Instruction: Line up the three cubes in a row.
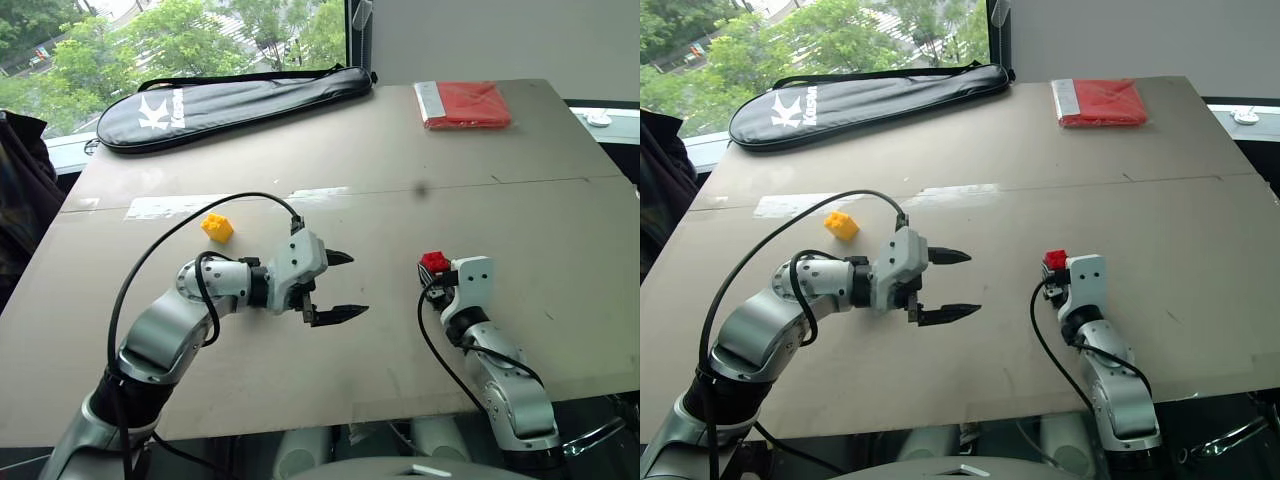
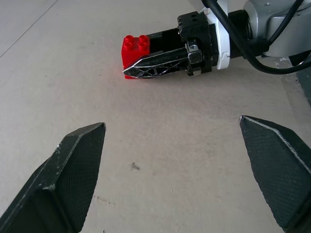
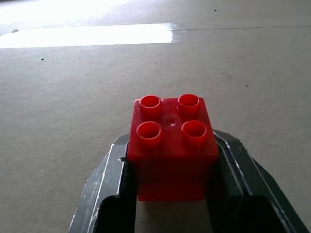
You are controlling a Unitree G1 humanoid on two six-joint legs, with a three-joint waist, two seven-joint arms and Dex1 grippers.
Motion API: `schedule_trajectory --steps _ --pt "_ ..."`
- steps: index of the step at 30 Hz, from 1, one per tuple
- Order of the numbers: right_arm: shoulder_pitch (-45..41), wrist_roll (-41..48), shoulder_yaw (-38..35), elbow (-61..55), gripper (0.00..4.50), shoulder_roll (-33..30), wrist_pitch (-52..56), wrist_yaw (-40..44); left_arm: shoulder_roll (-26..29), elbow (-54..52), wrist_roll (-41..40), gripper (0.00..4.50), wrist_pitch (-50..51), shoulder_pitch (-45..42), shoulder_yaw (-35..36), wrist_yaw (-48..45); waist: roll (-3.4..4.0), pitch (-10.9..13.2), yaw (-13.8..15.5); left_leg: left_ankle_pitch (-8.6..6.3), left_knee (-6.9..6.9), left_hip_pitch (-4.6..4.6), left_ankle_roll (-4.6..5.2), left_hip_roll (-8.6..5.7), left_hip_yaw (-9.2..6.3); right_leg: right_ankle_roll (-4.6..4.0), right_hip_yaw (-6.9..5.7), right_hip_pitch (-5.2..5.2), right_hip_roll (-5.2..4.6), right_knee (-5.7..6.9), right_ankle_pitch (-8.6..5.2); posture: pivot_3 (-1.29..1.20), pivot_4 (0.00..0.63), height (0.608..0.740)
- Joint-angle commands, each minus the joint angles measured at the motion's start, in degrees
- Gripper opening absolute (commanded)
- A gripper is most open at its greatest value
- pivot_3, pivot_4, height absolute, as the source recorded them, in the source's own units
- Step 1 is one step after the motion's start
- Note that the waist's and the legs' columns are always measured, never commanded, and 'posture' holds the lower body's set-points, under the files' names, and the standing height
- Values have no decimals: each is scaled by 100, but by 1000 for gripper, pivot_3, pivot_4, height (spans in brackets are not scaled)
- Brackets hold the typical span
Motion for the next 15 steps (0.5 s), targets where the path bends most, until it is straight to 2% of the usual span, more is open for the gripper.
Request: schedule_trajectory --steps 1,7,8,10,12,13,15 --pt "28 -158 105 -97 1327 219 -157 -230 167 -240 -175 4500 97 -33 202 -114 -1 0 0 0 0 -1 0 -1 1 -1 0 0 -1 0 0 0 150 701" --pt "48 -204 67 -87 1327 397 -162 -339 154 -204 -240 4500 230 -239 141 -131 -4 2 6 0 0 -9 -1 -3 0 -7 1 -6 -2 -1 5 0 150 701" --pt "58 -186 60 -87 2336 398 -142 -317 151 -192 -243 4500 248 -270 129 -132 -4 2 5 1 0 -9 -2 -3 -1 -5 0 -7 -2 -1 6 0 150 701" --pt "89 -189 55 -90 3040 372 -149 -272 142 -196 -256 4500 291 -304 109 -122 -4 2 1 1 0 -9 -2 -3 -1 -5 0 -7 -1 -1 6 0 150 701" --pt "125 -256 86 -82 4063 316 -197 -240 156 -211 -284 4500 324 -302 126 -123 -4 2 -1 1 0 -9 -2 -3 0 -5 1 -7 -1 -1 6 0 150 701" --pt "137 -275 92 -82 4451 300 -214 -231 166 -217 -294 4500 332 -297 135 -125 -4 3 -1 1 0 -9 -2 -3 0 -5 1 -7 -1 -1 6 0 150 701" --pt "160 -280 76 -94 4451 280 -235 -215 179 -232 -307 4500 345 -268 159 -117 -4 3 -2 1 0 -9 -2 -3 1 -5 1 -7 -1 -1 6 0 150 701"
